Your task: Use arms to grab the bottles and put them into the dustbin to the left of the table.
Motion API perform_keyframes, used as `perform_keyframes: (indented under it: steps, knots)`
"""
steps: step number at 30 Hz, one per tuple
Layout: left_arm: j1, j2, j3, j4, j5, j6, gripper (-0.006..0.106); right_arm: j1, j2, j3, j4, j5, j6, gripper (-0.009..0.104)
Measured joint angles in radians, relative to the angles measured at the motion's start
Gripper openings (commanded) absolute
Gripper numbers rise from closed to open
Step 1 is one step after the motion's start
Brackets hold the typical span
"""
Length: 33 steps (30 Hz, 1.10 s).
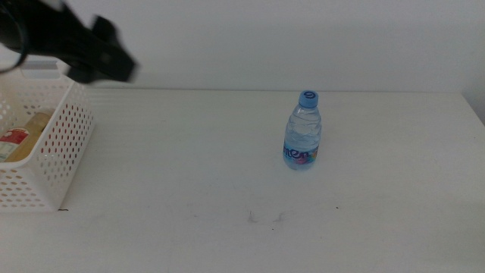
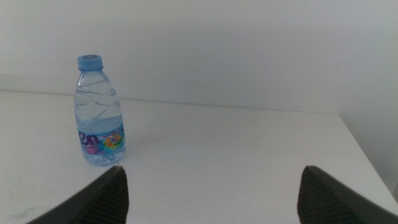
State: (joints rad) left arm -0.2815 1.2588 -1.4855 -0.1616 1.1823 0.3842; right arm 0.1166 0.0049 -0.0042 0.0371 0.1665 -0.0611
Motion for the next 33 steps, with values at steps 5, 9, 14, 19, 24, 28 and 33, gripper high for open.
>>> perform_keyframes:
  steps: [5,9,14,19,24,28,33]
  knots:
    - [-0.208,-0.064,0.0,0.025,0.01,0.005,0.094,0.0,0.0,0.0,0.0,0.0,0.0,0.085]
    - [-0.249,-0.066,0.0,0.065,0.005,-0.03,0.094,0.0,0.0,0.0,0.0,0.0,0.0,0.085]
    - [-0.249,-0.066,0.0,0.075,-0.006,-0.042,0.094,0.0,0.0,0.0,0.0,0.0,0.0,0.085]
    - [-0.249,-0.066,0.0,0.097,-0.041,-0.044,0.094,0.0,0.0,0.0,0.0,0.0,0.0,0.085]
    - [-0.249,-0.066,0.0,0.101,-0.076,-0.044,0.094,0.0,0.0,0.0,0.0,0.0,0.0,0.085]
    - [-0.249,-0.066,0.0,0.101,-0.115,-0.044,0.094,0.0,0.0,0.0,0.0,0.0,0.0,0.085]
    - [-0.25,-0.066,0.0,0.101,-0.157,-0.044,0.094,0.0,0.0,0.0,0.0,0.0,0.0,0.085]
